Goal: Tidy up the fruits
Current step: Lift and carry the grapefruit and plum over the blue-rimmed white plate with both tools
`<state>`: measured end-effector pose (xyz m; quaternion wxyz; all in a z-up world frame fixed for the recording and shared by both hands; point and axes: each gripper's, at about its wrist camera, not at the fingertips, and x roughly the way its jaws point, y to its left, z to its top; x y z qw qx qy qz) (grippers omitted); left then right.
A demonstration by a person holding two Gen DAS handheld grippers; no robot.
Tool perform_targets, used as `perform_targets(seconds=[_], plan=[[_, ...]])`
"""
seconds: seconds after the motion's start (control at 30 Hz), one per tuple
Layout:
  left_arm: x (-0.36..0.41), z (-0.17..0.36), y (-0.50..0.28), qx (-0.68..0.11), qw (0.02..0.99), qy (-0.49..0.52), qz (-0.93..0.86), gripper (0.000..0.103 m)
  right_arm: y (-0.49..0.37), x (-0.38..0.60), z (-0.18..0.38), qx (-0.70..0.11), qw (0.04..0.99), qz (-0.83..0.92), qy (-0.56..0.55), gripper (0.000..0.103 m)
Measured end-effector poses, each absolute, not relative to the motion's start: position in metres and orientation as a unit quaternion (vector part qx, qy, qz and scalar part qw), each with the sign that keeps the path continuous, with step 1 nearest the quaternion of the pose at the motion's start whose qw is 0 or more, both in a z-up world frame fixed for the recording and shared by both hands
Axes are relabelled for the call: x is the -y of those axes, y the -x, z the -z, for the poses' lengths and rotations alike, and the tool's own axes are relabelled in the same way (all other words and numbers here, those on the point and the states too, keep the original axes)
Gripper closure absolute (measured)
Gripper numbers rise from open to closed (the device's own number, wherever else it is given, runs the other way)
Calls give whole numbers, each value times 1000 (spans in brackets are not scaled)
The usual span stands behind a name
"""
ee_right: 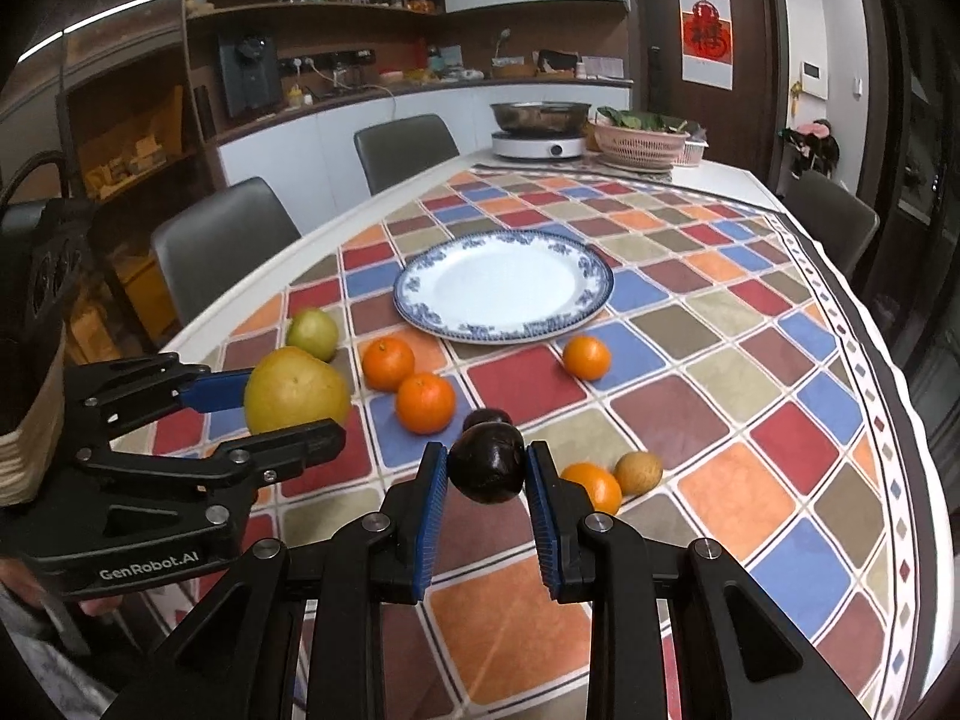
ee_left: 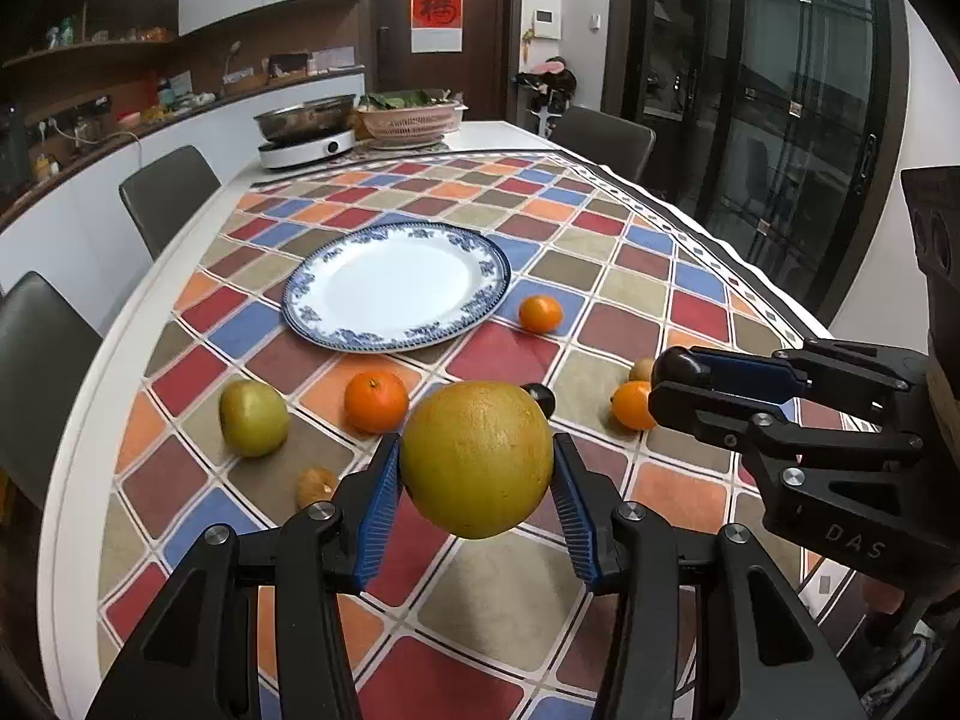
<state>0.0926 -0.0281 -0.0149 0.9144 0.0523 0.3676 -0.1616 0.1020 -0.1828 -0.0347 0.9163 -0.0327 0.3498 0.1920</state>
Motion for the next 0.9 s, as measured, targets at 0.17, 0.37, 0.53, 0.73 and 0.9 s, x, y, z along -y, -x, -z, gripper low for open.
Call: perform_targets(seconds=[0.17, 0.37, 0.53, 0.73, 0.9], plan=[[24, 4, -97, -364, 917, -43, 158, 55, -104, 182, 23, -340, 918, -202, 30, 75], [22, -10, -112, -356, 921, -38, 153, 55, -119, 180, 8, -336, 915, -221, 26, 75], [20, -24, -135, -349, 923, -37, 155, 55, -139, 178, -5, -331, 917, -223, 21, 75], [16, -36, -163, -340, 927, -35, 155, 55, -170, 176, -15, -331, 917, -224, 14, 75], [14, -36, -190, -341, 926, -34, 156, 55, -198, 171, -18, -332, 916, -225, 20, 75]])
